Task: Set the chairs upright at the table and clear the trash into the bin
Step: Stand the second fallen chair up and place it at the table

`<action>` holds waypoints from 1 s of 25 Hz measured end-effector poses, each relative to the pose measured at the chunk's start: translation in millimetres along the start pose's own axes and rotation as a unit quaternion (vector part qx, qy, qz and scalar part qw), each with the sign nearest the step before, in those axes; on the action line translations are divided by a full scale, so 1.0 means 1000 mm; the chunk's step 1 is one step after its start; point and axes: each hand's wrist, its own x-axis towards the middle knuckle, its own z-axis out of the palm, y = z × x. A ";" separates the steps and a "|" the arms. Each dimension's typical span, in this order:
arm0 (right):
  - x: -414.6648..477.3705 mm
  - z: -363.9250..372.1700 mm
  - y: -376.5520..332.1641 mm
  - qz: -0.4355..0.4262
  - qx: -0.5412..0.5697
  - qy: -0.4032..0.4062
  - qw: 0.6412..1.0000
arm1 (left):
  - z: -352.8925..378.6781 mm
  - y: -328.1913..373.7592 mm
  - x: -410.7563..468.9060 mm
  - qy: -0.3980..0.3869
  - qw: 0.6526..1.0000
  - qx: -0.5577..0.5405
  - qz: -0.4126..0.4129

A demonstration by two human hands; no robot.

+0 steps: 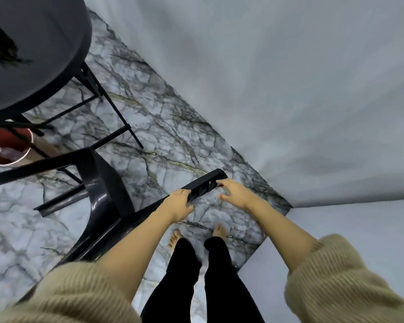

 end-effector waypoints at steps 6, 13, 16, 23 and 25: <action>0.117 -0.006 0.067 -0.025 -0.005 0.011 1.000 | 0.012 -0.002 0.115 0.011 0.999 -0.035 -0.014; 0.225 0.034 0.170 -0.044 0.090 0.054 0.993 | 0.065 -0.004 0.259 0.079 0.996 -0.042 0.008; 0.241 0.049 0.190 -0.069 0.216 0.055 0.973 | 0.084 -0.004 0.284 0.099 0.994 -0.041 0.003; 0.250 0.083 0.201 -0.087 0.365 0.041 0.926 | 0.098 0.004 0.287 0.208 0.978 -0.021 0.002; 0.250 0.088 0.199 -0.083 0.402 0.064 0.910 | 0.096 0.002 0.289 0.211 0.976 -0.048 0.007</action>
